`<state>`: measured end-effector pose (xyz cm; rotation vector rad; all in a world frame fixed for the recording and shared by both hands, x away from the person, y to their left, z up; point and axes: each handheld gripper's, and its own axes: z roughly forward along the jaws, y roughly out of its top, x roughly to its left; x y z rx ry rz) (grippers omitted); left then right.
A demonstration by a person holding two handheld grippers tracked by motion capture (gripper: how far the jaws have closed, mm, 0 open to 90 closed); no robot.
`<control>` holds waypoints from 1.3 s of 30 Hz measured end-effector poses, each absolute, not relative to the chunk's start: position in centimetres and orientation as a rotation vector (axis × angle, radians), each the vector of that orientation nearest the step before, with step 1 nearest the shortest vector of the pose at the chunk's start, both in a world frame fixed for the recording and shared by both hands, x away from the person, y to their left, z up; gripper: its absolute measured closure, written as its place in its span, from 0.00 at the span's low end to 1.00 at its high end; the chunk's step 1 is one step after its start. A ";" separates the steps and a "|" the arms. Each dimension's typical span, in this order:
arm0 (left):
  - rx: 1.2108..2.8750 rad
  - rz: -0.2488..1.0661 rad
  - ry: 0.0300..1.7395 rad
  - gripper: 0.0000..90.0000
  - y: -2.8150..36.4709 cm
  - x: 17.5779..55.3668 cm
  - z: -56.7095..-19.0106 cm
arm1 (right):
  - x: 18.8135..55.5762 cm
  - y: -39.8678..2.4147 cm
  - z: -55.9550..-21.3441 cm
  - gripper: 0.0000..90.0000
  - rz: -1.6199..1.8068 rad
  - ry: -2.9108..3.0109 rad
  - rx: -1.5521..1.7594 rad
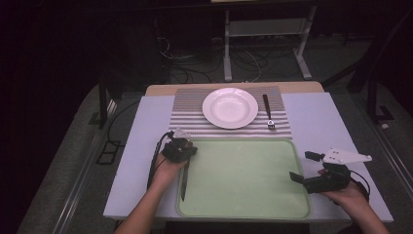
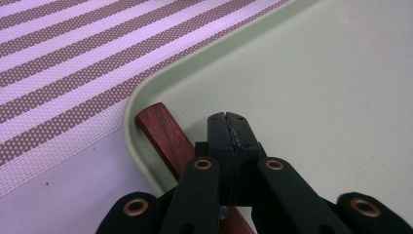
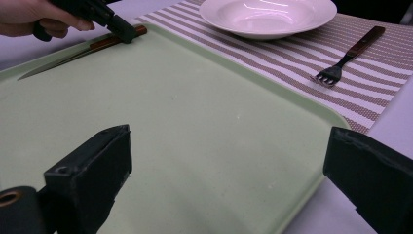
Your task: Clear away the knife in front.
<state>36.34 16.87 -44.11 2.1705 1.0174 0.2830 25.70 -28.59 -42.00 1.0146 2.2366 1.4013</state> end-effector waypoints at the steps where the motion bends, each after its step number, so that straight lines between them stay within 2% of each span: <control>1: 2.170 0.279 1.015 0.99 16.9 36.3 -44.1 | 25.7 -28.6 -42.0 0.04 1.401 2.237 1.015; 8: 2.156 0.271 0.957 0.87 16.9 36.1 -43.7 | 25.7 -28.6 -42.0 0.04 1.402 2.241 1.015; 21: 2.069 0.222 0.736 0.38 18.7 33.0 -41.1 | 25.7 -28.6 -42.1 0.04 1.398 2.245 1.017; 31: 1.980 0.227 0.768 0.02 21.1 31.0 -41.0 | 25.7 -28.6 -42.1 0.04 1.393 2.247 1.019; 39: 1.982 0.240 0.773 0.00 22.3 30.5 -41.2 | 25.7 -28.6 -42.2 0.04 1.392 2.247 1.019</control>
